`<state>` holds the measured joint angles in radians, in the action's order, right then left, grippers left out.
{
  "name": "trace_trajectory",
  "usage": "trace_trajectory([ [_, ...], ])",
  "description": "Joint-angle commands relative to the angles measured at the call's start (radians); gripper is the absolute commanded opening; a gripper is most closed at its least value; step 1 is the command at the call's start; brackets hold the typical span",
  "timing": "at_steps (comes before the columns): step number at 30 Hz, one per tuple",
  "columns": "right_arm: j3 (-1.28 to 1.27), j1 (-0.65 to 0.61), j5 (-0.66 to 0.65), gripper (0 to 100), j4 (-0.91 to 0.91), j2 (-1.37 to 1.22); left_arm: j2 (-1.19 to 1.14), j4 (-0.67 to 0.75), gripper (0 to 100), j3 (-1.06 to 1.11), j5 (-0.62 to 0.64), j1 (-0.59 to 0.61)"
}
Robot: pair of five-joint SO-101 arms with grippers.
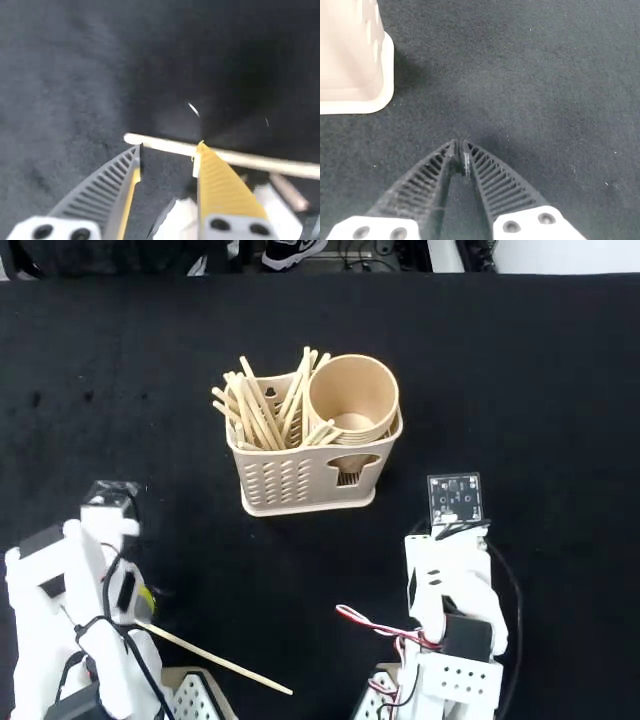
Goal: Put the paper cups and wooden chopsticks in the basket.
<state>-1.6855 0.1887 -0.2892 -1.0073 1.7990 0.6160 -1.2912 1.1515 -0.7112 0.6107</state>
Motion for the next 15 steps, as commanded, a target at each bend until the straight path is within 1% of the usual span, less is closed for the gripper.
trace_trajectory([
  [1, 0.001, -0.012, -0.006, 1.5, 0.006, 0.071, 0.009, -0.04, 18, 0.004, -0.163, 0.007],
  [3, 0.001, -0.012, -0.006, 1.5, 0.006, 0.071, 0.009, -0.041, 18, 0.002, -0.199, 0.007],
  [6, 0.001, -0.012, -0.006, 1.5, 0.006, 0.071, 0.008, -0.032, 18, 0.002, -0.201, -0.002],
  [9, 0.001, -0.012, -0.006, 1.5, 0.006, 0.071, 0.0, 0.02, 18, 0.028, -0.192, -0.038],
  [11, 0.001, -0.012, -0.006, 1.5, 0.006, 0.071, 0.003, 0.064, 18, 0.05, -0.146, -0.079],
  [15, 0.001, -0.012, -0.006, 1.5, 0.006, 0.071, -0.002, 0.163, 18, 0.065, 0.028, -0.179],
])
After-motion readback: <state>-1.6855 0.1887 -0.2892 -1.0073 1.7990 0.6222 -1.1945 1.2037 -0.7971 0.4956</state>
